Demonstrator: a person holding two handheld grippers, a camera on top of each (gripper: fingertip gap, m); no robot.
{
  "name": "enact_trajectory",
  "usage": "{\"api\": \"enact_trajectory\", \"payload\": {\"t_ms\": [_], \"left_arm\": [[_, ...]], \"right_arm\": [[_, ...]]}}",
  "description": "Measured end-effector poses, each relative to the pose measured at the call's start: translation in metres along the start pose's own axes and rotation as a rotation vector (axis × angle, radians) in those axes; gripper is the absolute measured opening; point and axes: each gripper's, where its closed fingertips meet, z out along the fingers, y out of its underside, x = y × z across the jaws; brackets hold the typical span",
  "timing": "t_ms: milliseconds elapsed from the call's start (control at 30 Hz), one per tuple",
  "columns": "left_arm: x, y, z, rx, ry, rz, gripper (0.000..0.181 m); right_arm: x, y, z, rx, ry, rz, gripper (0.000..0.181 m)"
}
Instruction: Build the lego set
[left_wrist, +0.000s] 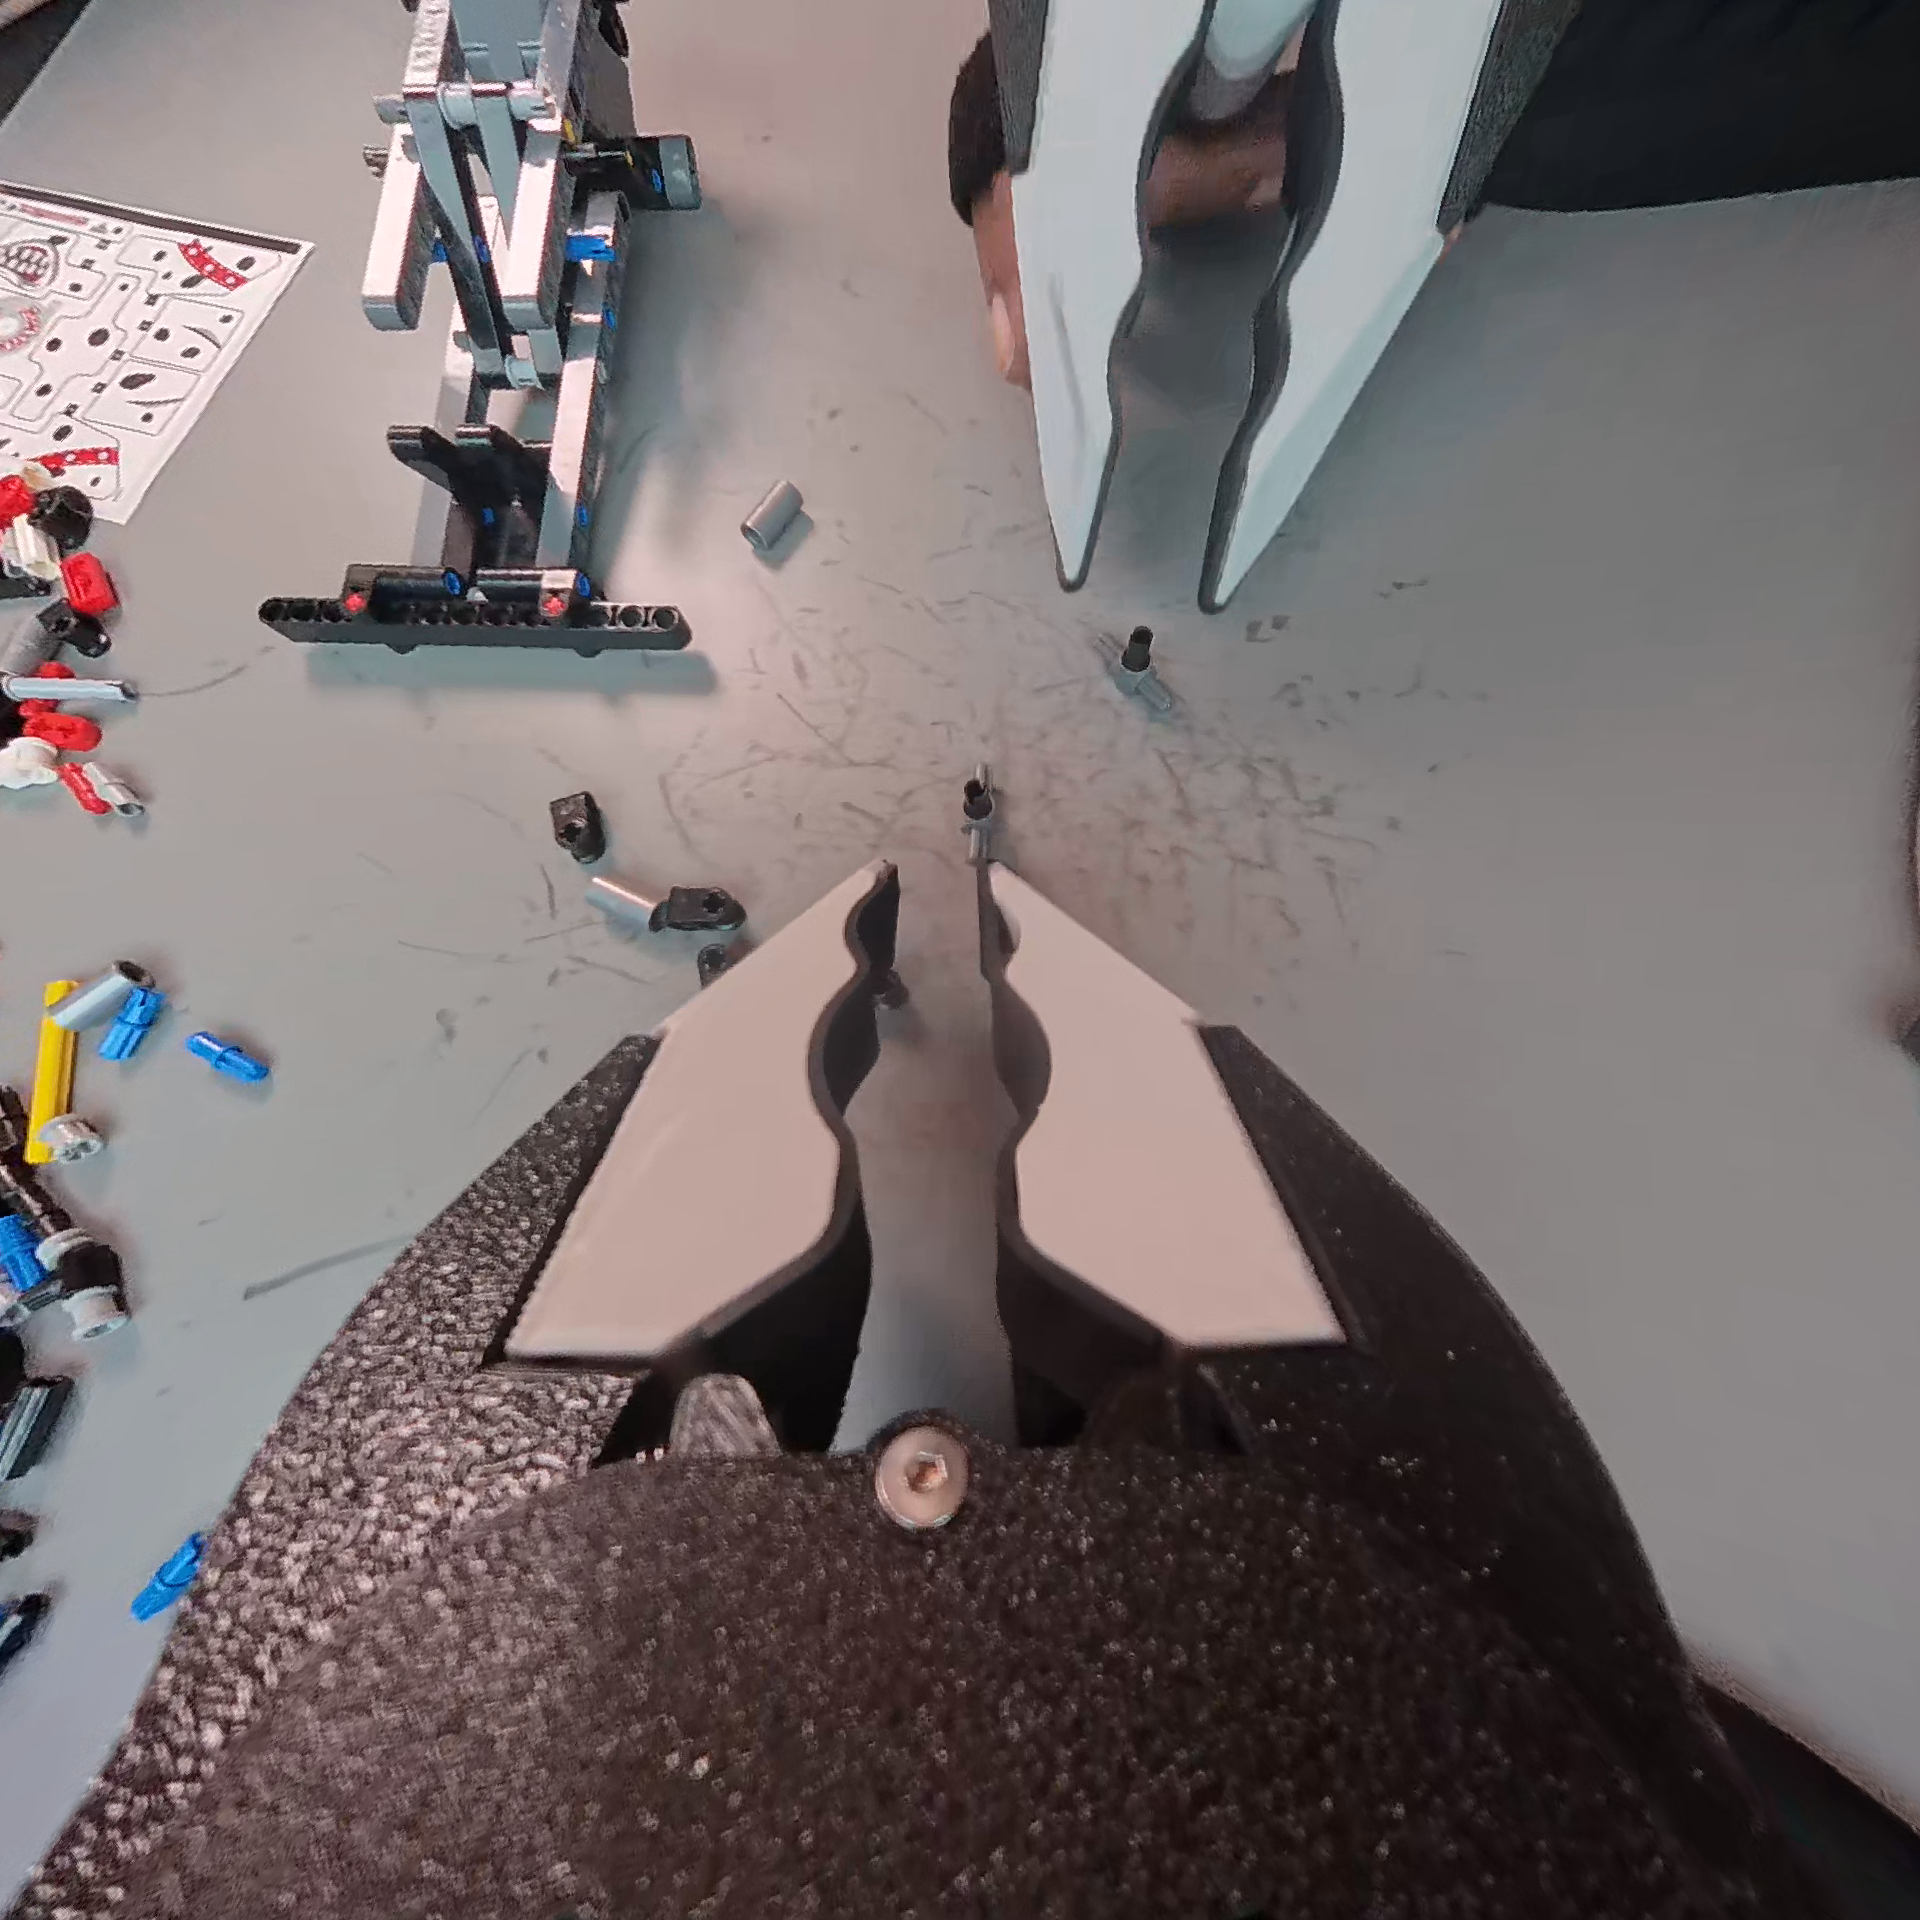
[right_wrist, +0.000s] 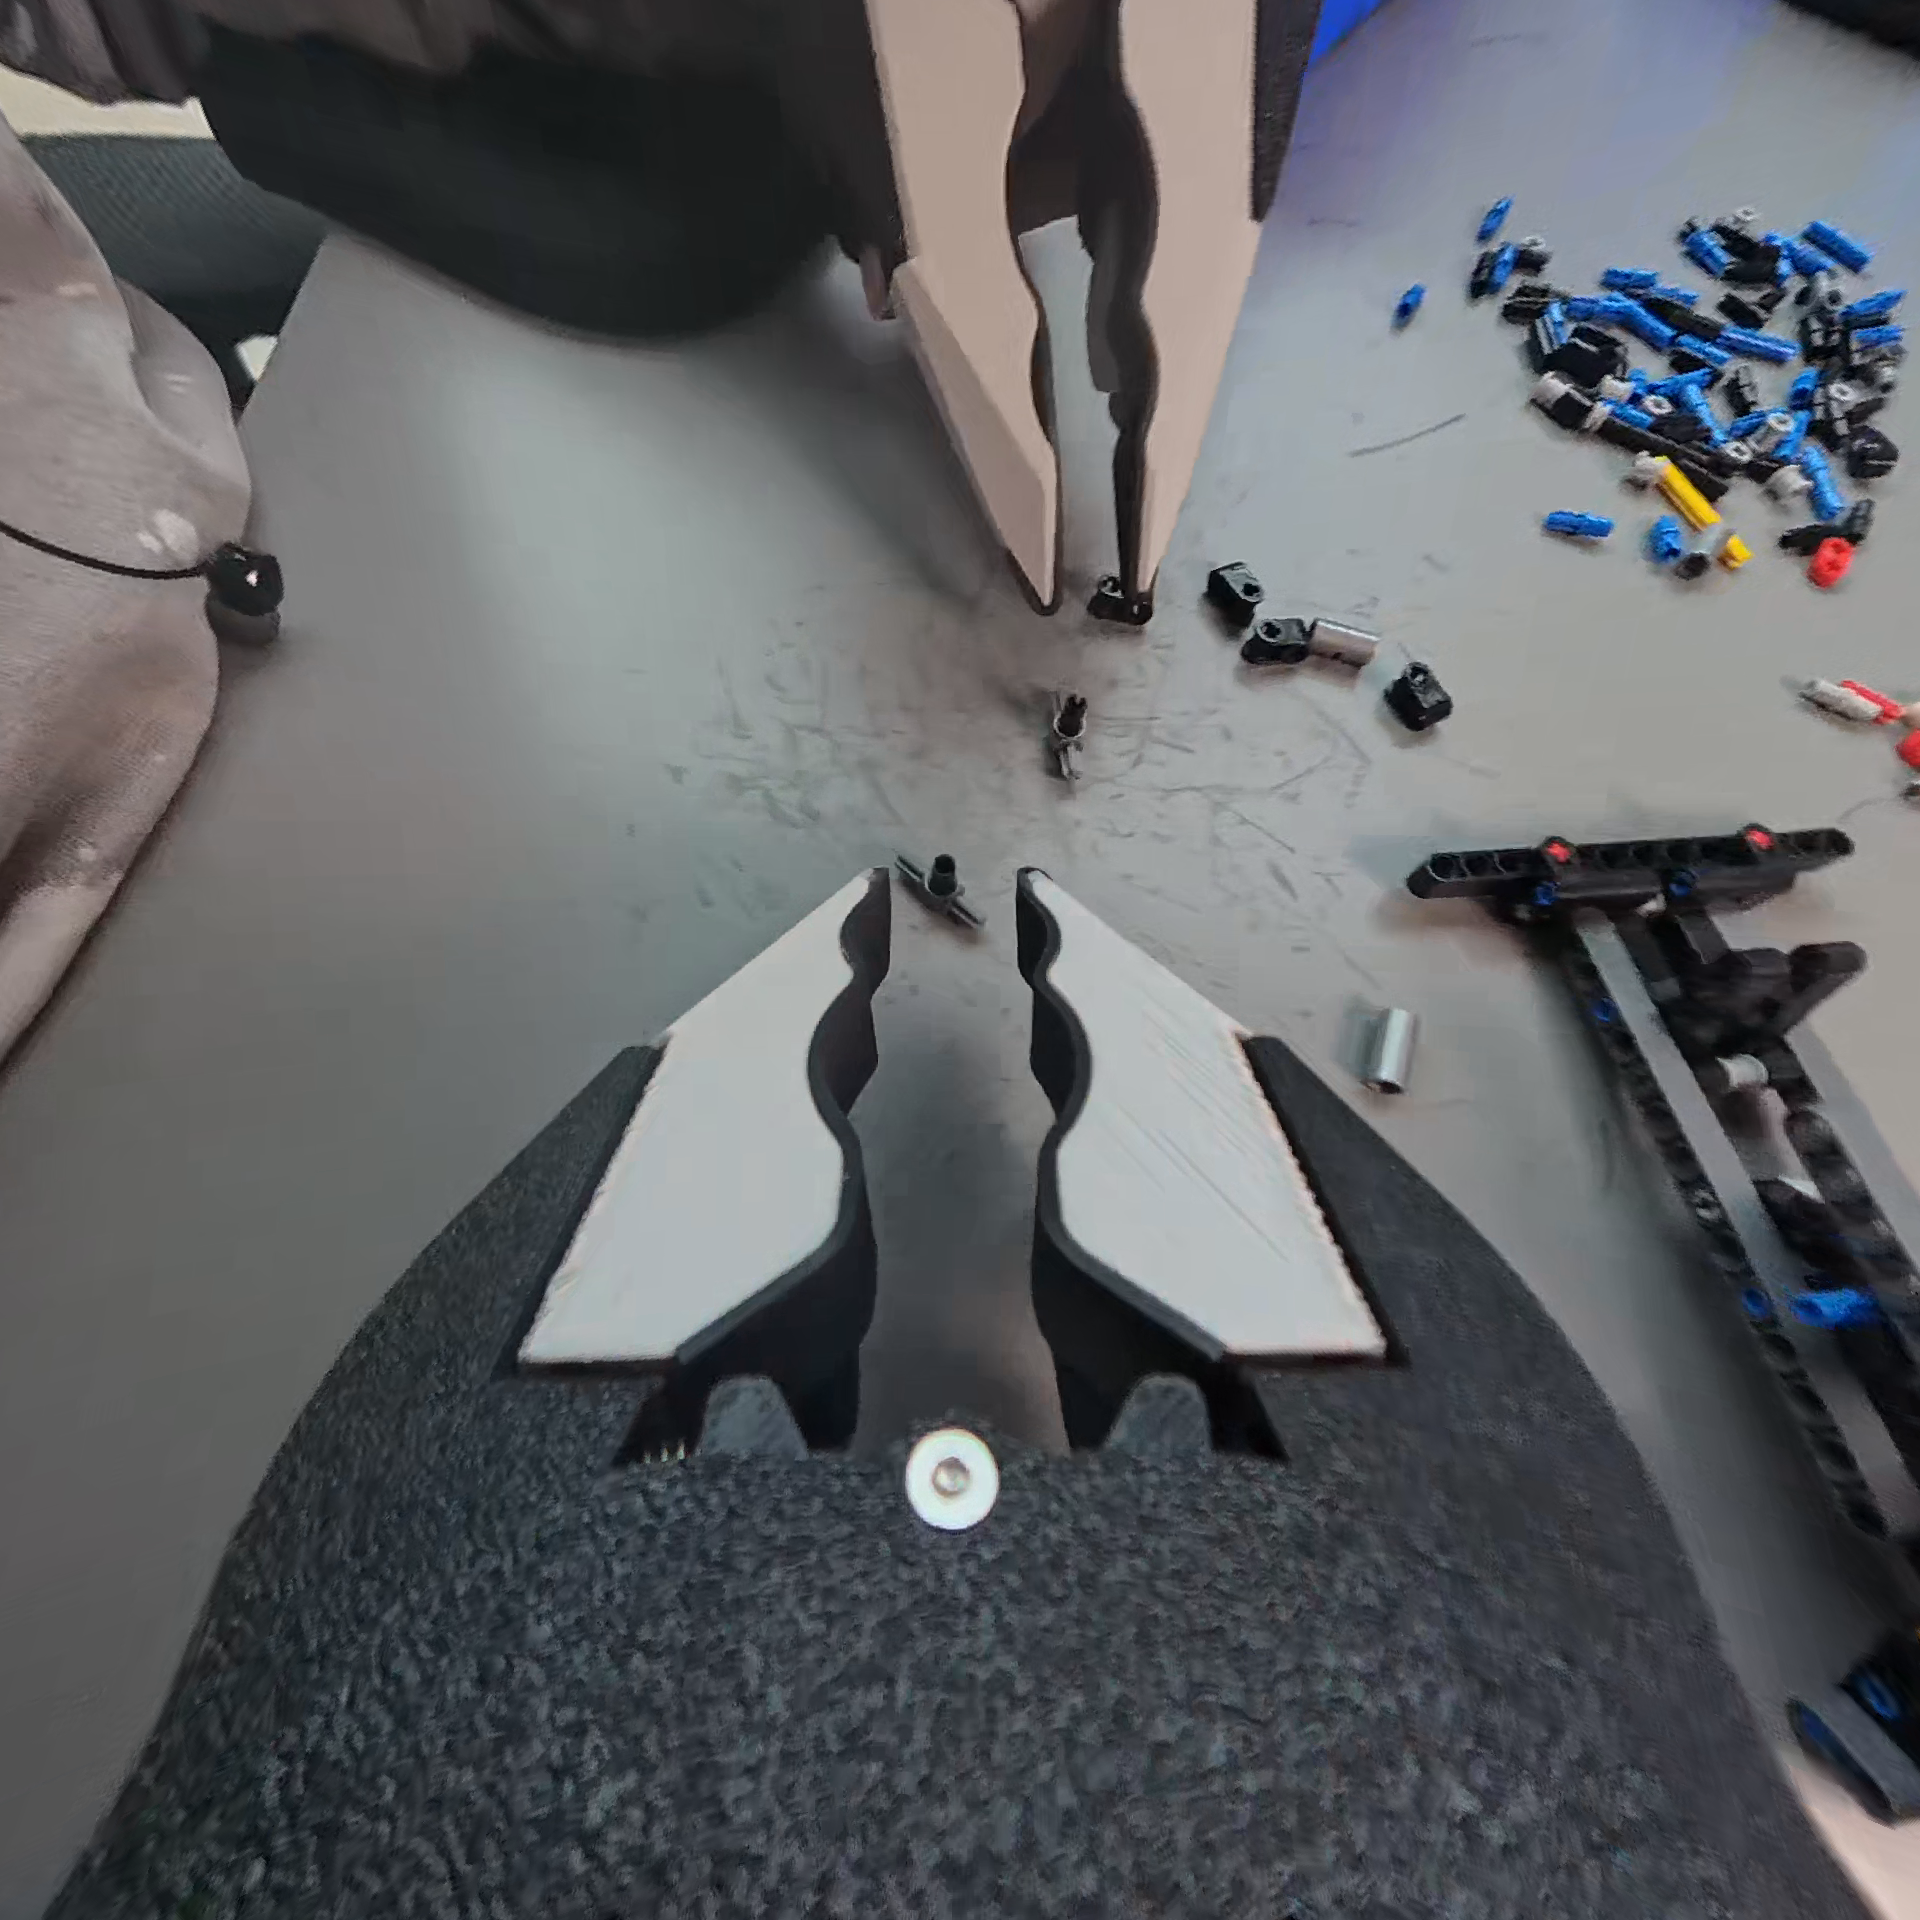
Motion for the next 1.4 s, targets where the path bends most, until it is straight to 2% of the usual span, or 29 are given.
{"api": "enact_trajectory", "payload": {"t_ms": [100, 167, 367, 500, 633, 833, 1000, 1267, 1400], "left_arm": [[0.005, 0.000, 0.003, 0.001, 0.034, -0.010, 0.017], [0.007, 0.002, 0.009, -0.018, 0.032, -0.011, 0.017], [0.010, 0.000, 0.023, -0.053, 0.051, -0.030, 0.017], [0.012, -0.001, 0.030, -0.064, 0.059, -0.020, 0.010], [0.014, 0.000, 0.028, -0.065, 0.071, -0.016, 0.010], [0.013, 0.007, 0.016, -0.066, 0.076, -0.001, 0.009], [0.010, 0.010, 0.017, -0.073, 0.083, -0.006, 0.010], [0.008, 0.010, 0.016, -0.065, 0.085, -0.019, 0.015], [0.005, 0.003, 0.009, -0.017, 0.093, -0.053, 0.018]], "right_arm": [[-0.004, 0.002, 0.016, -0.083, -0.013, -0.045, 0.028], [-0.003, 0.004, 0.018, -0.127, -0.018, -0.046, 0.025], [0.003, 0.013, 0.011, -0.183, 0.013, -0.034, 0.009], [0.008, 0.014, 0.007, -0.167, 0.036, -0.016, 0.007], [0.014, 0.020, -0.002, -0.181, 0.059, -0.005, 0.007], [0.052, 0.038, -0.043, -0.176, 0.211, 0.096, 0.006], [0.044, 0.051, -0.034, -0.231, 0.179, 0.092, 0.007], [0.042, 0.049, -0.030, -0.224, 0.174, 0.100, 0.007], [0.045, 0.049, -0.030, -0.216, 0.191, 0.095, 0.008]]}}
